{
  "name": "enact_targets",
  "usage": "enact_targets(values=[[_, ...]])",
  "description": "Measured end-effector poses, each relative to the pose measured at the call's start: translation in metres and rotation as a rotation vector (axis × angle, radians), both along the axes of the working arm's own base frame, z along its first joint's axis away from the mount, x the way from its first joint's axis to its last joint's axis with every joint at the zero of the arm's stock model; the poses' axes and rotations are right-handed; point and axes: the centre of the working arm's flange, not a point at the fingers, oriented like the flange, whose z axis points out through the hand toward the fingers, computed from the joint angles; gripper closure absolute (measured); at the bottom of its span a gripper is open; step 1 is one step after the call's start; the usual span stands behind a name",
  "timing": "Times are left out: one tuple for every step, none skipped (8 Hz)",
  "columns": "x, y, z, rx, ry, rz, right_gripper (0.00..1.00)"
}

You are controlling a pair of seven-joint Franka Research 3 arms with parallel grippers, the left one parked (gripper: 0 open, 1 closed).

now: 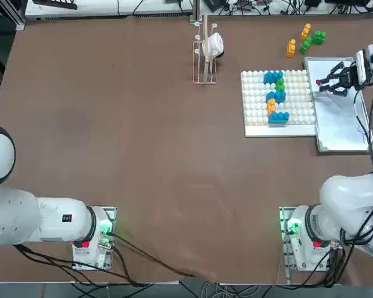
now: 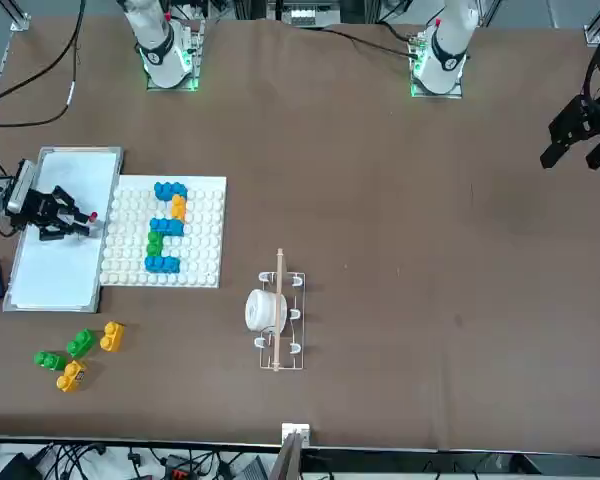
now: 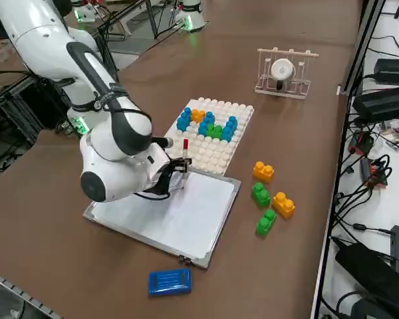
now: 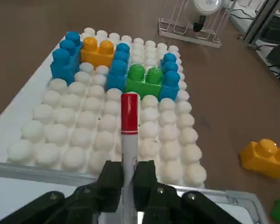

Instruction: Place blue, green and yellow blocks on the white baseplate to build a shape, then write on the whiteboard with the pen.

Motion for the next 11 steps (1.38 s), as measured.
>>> enact_targets(values=[[0.014,-0.004,0.000,-0.009,-0.020,0.005,0.83],[0.024,-0.012,-0.004,-0.014,-0.035,0.001,0.83],[0.030,-0.022,-0.008,-0.013,-0.044,-0.004,0.83],[0.029,-0.032,-0.012,-0.011,-0.046,-0.012,0.83],[0.023,-0.046,-0.016,-0.009,-0.043,-0.023,0.83],[0.014,-0.061,-0.018,-0.005,-0.041,-0.039,0.83],[0.009,-0.070,-0.020,0.001,-0.040,-0.050,0.83],[0.008,-0.072,-0.023,0.005,-0.040,-0.052,0.83],[0.012,-0.069,-0.025,0.008,-0.041,-0.045,0.83],[0.018,-0.061,-0.026,0.013,-0.044,-0.031,0.83],[0.027,-0.048,-0.028,0.020,-0.046,-0.013,0.83]])
